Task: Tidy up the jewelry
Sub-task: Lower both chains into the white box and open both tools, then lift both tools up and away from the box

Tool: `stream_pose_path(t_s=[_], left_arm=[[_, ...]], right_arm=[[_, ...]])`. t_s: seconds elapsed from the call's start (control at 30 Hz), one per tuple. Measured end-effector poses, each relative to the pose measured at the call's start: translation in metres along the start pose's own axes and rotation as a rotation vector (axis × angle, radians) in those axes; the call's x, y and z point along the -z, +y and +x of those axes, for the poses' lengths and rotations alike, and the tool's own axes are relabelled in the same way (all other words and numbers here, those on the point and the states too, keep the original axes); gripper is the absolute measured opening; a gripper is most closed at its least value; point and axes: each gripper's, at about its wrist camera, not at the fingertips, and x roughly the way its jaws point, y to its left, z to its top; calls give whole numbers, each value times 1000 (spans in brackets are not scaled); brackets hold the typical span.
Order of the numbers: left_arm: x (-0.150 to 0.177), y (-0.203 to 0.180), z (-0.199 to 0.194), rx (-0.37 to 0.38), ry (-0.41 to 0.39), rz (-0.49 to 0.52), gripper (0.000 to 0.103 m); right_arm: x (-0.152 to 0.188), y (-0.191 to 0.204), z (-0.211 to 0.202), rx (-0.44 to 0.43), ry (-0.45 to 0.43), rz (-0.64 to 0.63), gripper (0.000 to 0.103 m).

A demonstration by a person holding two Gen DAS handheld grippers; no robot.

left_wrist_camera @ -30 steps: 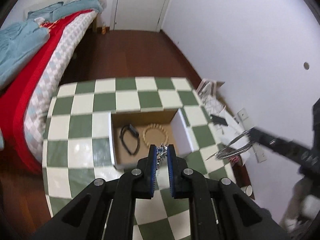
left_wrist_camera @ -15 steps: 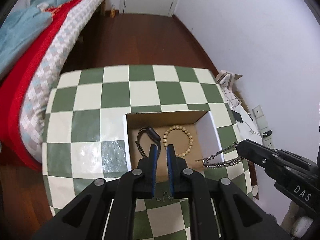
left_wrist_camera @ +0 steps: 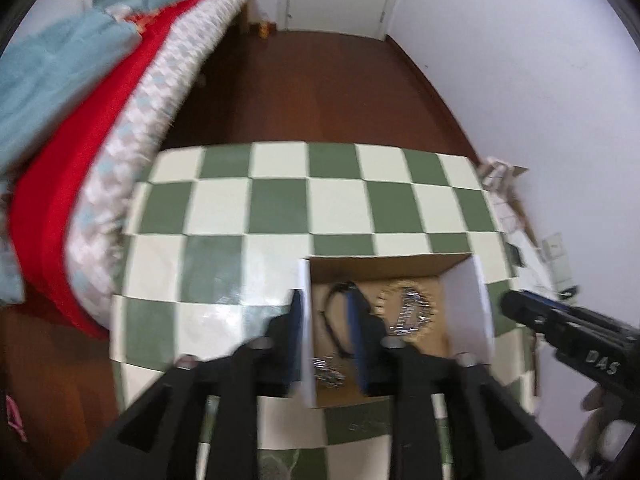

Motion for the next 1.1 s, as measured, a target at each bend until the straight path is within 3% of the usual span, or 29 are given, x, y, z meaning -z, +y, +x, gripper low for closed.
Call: stream_pose_path(t_s=[0.03,0.07,0.1,0.13,0.17,0.2,0.23,0.4,0.7,1.1], left_arm=[[2,0,-3,-23,-19,7,59],[6,1,-7,-52,-52,11,81],[7,2,-10,-69,-73,12,87],[11,3,-15,-94,-103,14,87],[14,3,-17,-110,-114,17,89],[19,3,-19,-130,-117,21,97],[22,3,-19,-141,-118,25,102],[38,0,-28,-175,-145,36,103],[58,-4,-53,-188,-164,35,103],[79,-10,-120,-177,-261,56,103]], right_arm=[[2,-3,-1,16,-2,-2,38],[5,-5,-1,33,-3,-4,43],[9,-8,-2,55,-2,-8,54],[16,-9,-1,92,-1,-21,59],[21,-9,0,117,-2,-31,74],[26,-9,2,142,0,-41,86],[31,-9,3,166,0,-53,89],[54,-3,7,227,2,-90,102],[76,16,-23,268,-83,-134,103],[104,34,-105,279,-251,-134,103]])
